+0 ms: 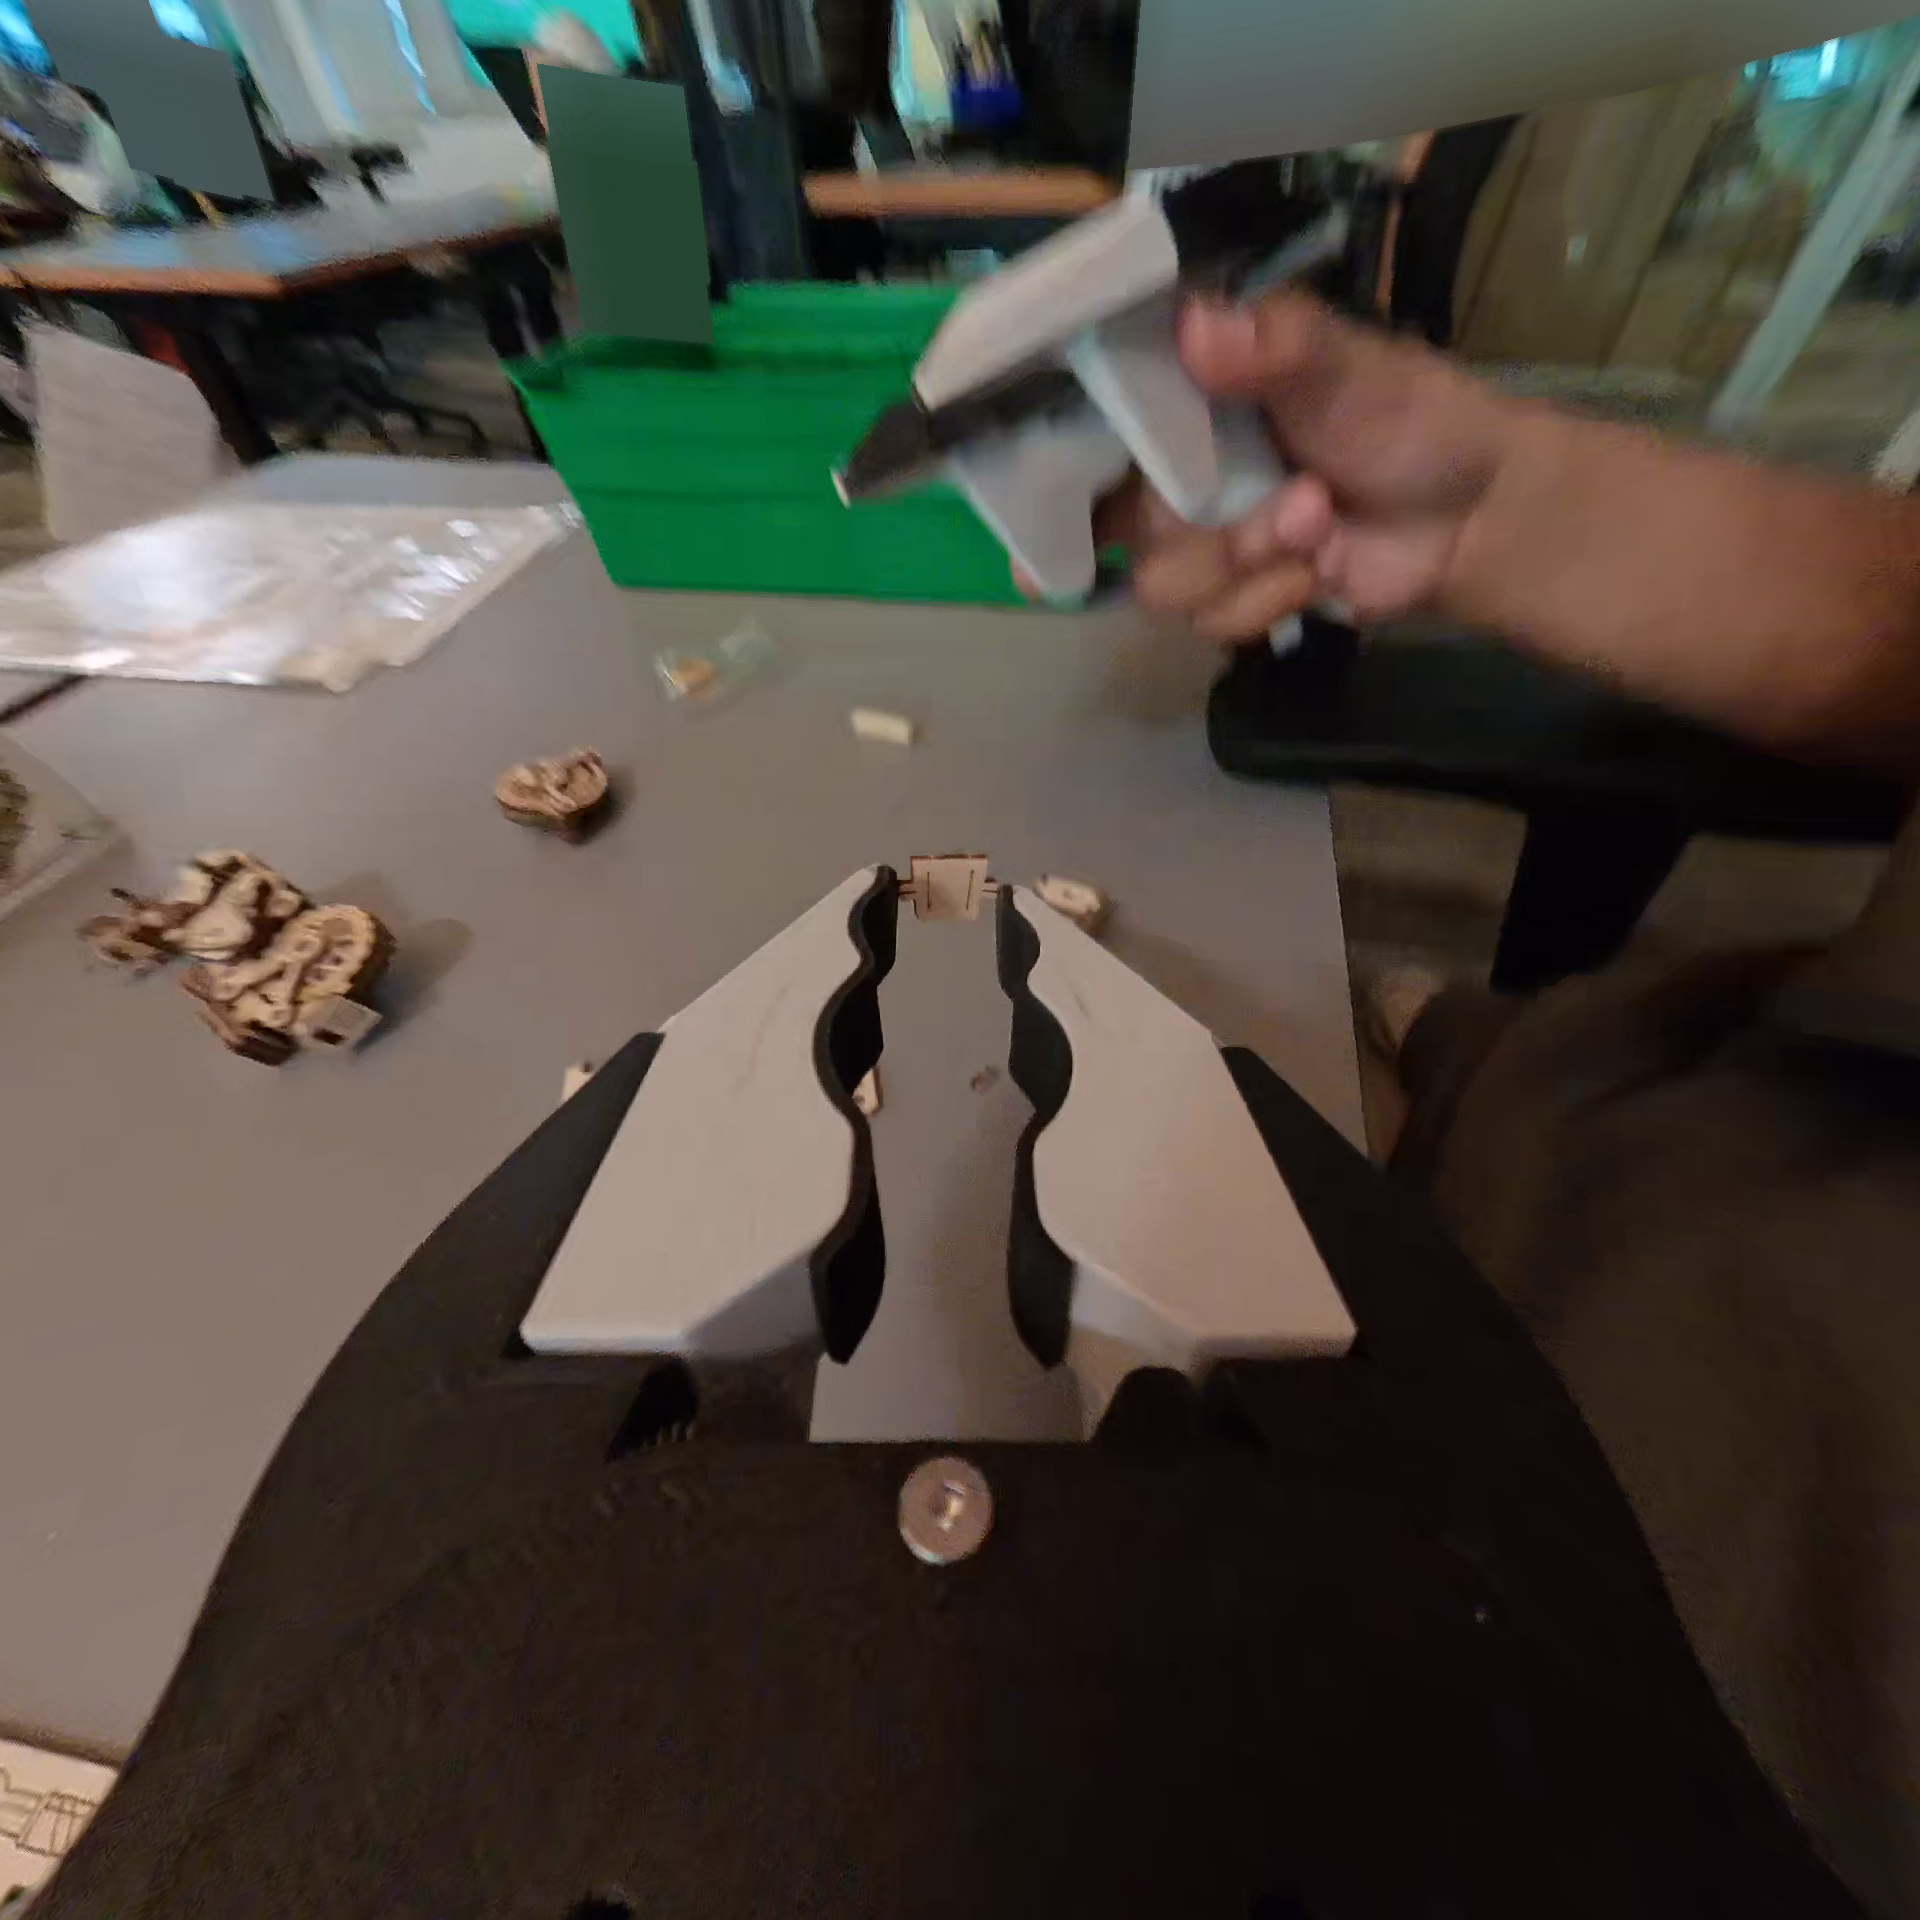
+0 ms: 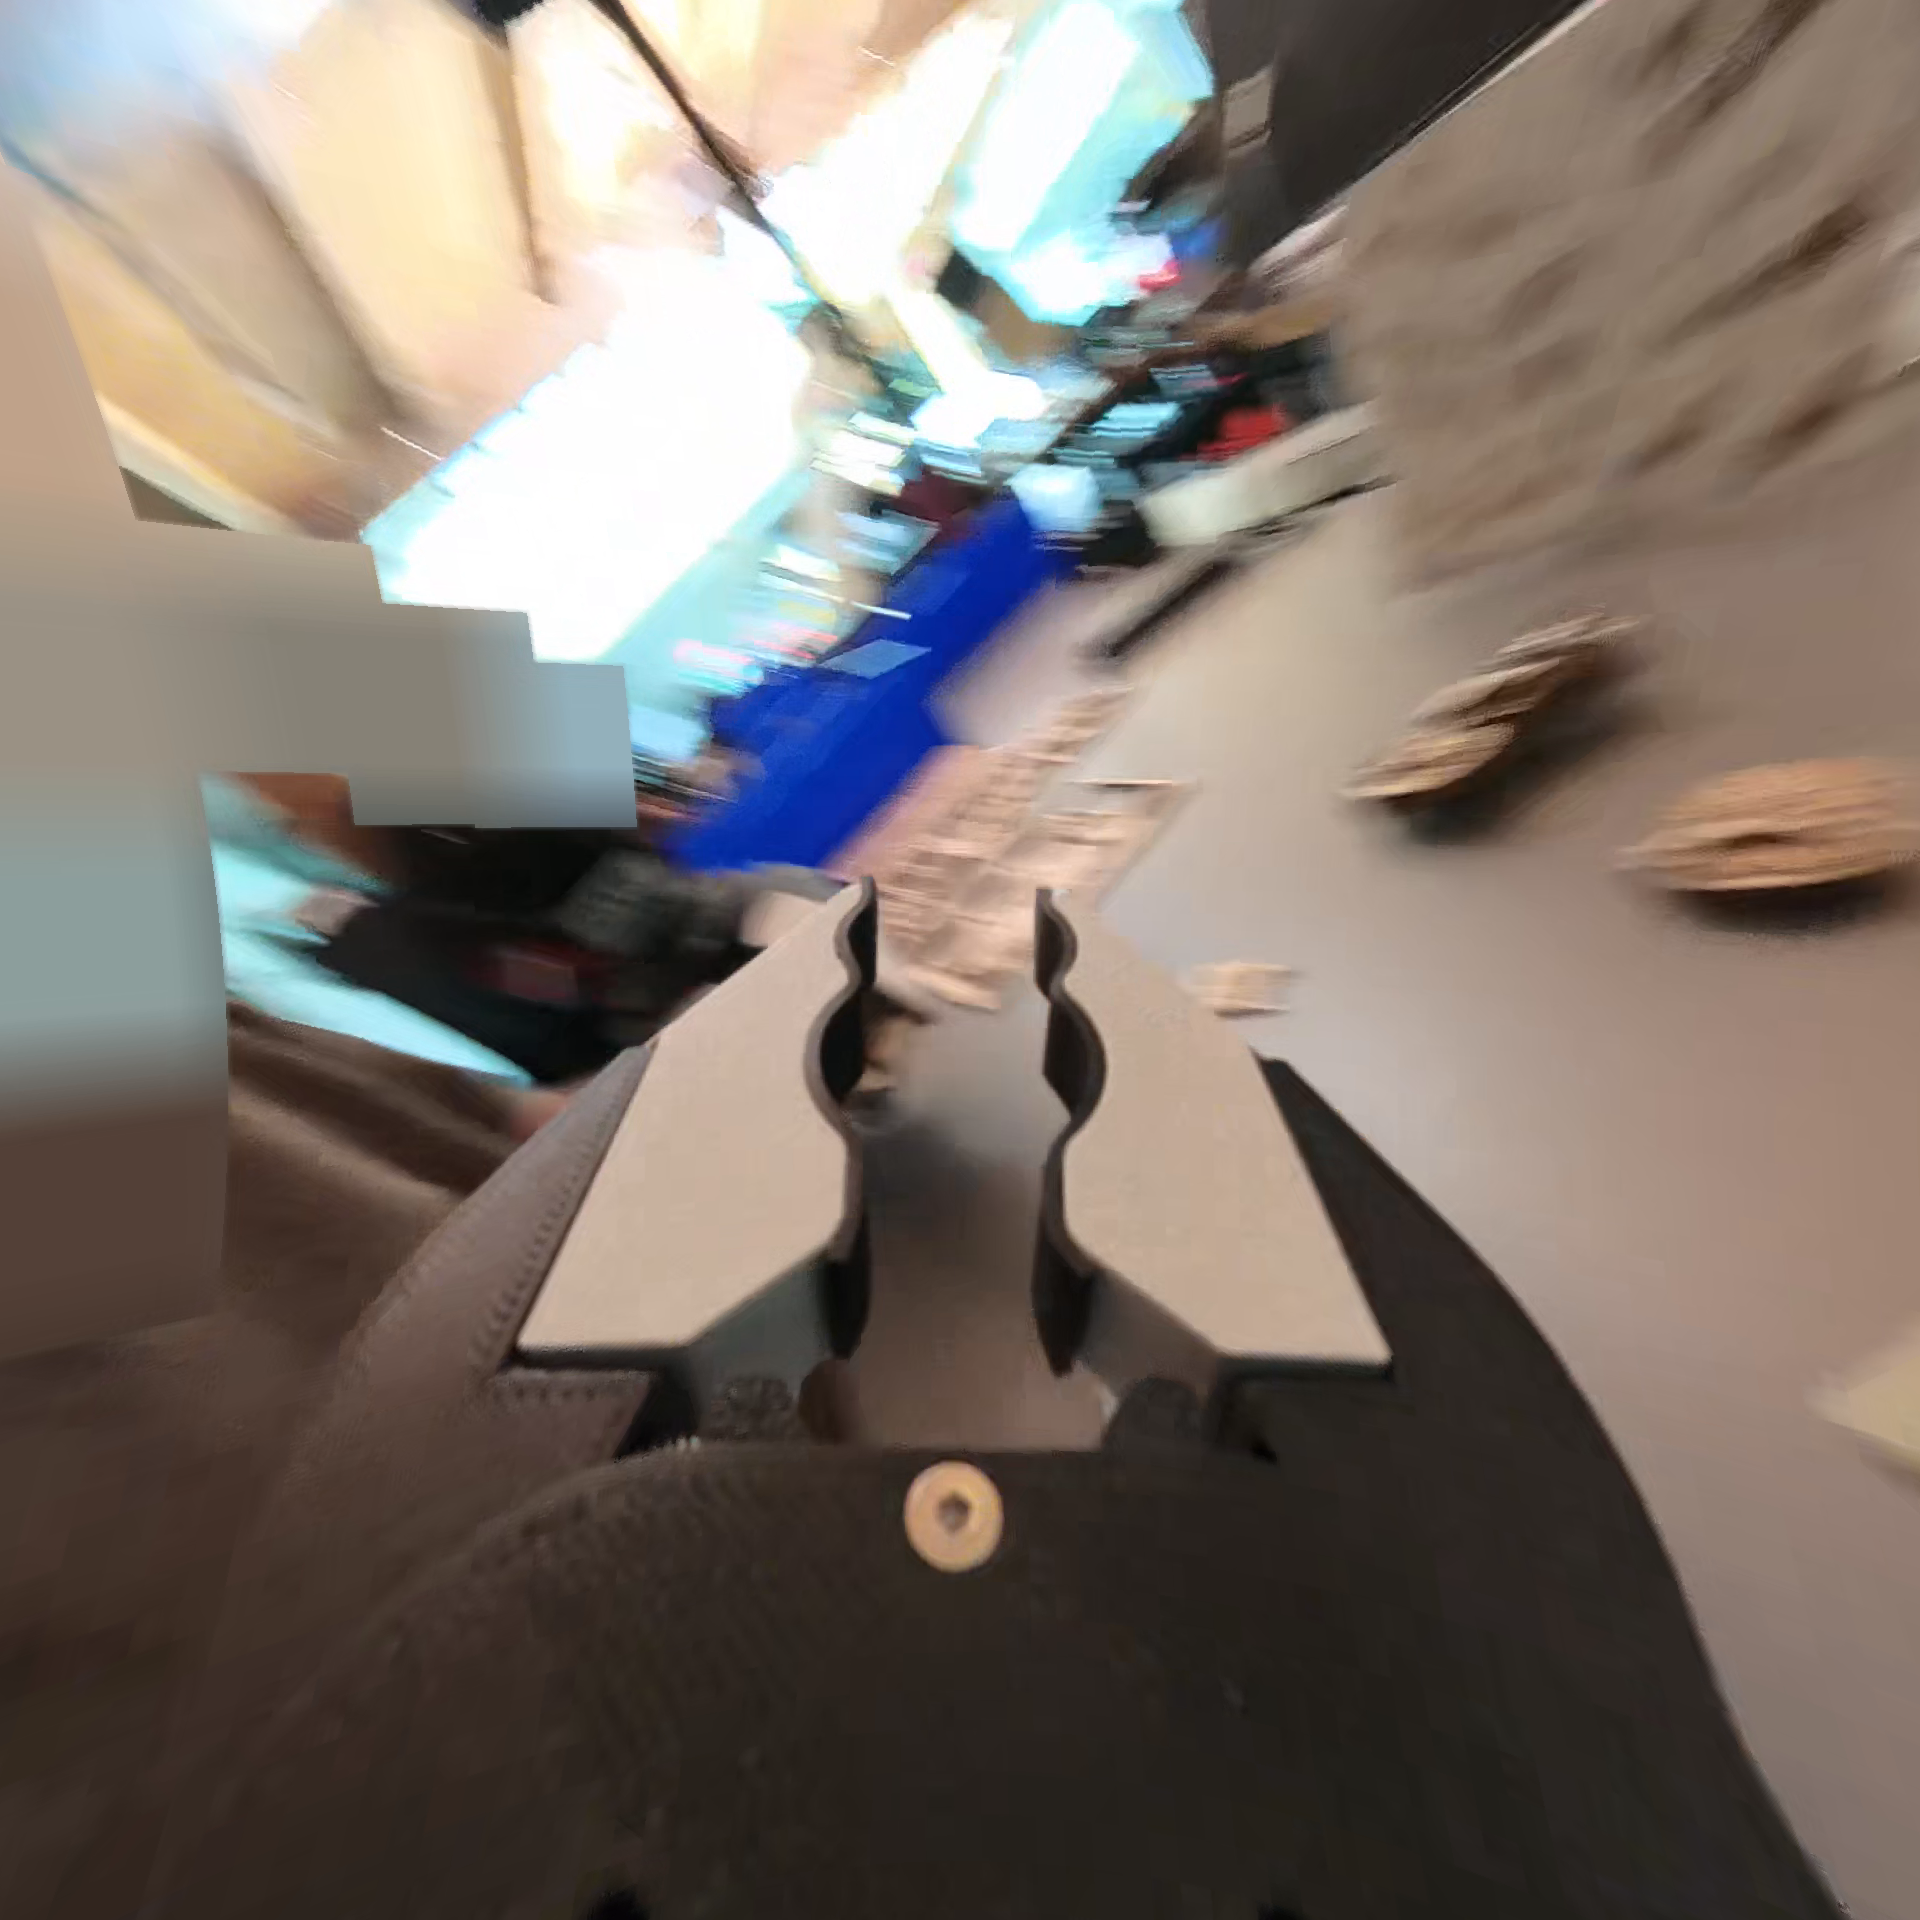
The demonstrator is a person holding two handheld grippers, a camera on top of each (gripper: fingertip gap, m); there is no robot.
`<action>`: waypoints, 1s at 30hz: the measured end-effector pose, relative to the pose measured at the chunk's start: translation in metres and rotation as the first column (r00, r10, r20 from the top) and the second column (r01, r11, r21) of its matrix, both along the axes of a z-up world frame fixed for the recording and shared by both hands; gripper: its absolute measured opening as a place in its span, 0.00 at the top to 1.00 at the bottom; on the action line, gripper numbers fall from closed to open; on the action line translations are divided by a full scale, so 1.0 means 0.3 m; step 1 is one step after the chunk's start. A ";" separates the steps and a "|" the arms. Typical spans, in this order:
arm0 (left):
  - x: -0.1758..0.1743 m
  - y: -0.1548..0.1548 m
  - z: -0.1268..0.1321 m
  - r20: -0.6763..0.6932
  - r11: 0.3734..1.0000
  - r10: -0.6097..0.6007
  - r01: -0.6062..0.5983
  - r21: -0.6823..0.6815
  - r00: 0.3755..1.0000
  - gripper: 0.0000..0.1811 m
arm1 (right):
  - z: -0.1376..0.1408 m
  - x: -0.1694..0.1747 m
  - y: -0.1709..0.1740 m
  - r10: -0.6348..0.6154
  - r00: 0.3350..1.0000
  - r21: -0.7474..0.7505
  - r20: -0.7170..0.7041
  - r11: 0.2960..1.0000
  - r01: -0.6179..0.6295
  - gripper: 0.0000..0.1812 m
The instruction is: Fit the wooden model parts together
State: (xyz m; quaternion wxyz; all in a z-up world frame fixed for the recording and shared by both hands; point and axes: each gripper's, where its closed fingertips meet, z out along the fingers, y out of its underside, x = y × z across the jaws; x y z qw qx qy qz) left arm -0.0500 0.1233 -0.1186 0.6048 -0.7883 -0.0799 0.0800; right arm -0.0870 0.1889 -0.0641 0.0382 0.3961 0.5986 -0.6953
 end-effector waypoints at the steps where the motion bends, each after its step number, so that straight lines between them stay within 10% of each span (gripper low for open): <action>1: 0.013 0.015 -0.038 -0.005 0.997 -0.033 0.032 -0.070 0.999 0.91 | -0.022 -0.001 0.032 -0.052 0.998 0.112 -0.040 0.992 0.056 0.85; 8: 0.065 0.157 -0.192 0.021 0.906 -0.232 0.224 -0.360 0.972 0.91 | -0.172 0.012 0.105 -0.112 0.984 0.490 -0.142 0.855 0.168 0.88; 30: 0.055 0.215 -0.242 0.138 0.860 -0.297 0.327 -0.391 0.945 0.91 | -0.180 0.031 0.083 -0.086 0.989 0.460 -0.118 0.878 0.131 0.90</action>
